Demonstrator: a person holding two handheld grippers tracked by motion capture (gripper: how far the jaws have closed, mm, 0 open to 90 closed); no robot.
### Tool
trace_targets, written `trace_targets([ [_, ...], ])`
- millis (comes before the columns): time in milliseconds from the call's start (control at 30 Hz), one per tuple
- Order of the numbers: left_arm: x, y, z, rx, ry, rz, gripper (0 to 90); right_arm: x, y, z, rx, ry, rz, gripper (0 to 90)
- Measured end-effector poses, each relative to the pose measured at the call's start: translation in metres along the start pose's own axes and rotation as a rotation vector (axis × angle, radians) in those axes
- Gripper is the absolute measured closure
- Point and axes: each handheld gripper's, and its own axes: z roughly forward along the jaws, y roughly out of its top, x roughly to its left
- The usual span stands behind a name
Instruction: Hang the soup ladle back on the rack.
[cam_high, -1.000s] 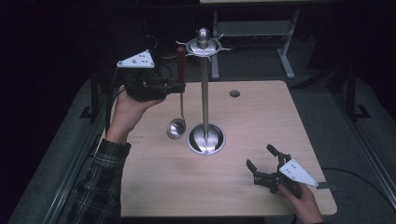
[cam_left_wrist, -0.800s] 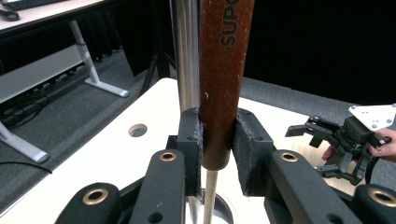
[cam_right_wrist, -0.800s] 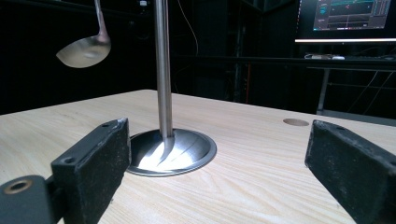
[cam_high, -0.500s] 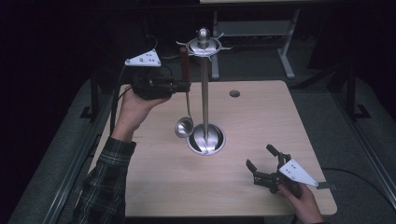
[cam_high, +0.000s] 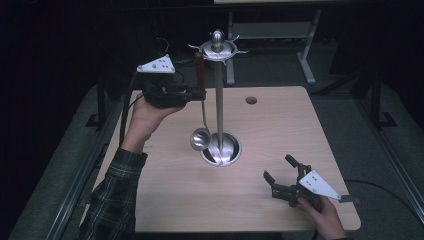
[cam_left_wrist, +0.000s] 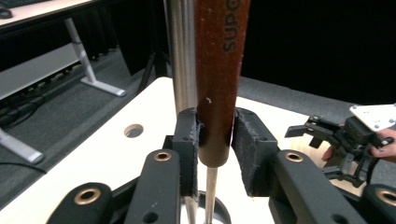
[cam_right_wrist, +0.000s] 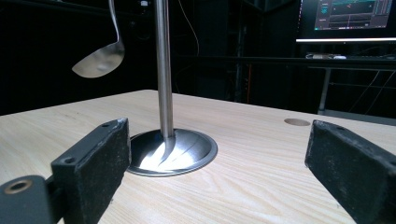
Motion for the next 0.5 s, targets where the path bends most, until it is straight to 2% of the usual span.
trace_targets([
  [200, -0.001, -0.006, -0.004, 0.017, 0.014, 0.001, 59.8, -0.001, 0.000, 0.000, 0.003, 0.007, 0.004, 6.3],
  [367, -0.005, -0.014, -0.009, 0.061, 0.044, 0.005, 48.0, -0.001, 0.000, 0.002, 0.003, 0.008, -0.004, 6.3],
  [500, -0.007, -0.022, -0.015, 0.087, 0.069, -0.007, 40.1, -0.001, 0.000, 0.003, 0.006, 0.009, 0.000, 6.3],
])
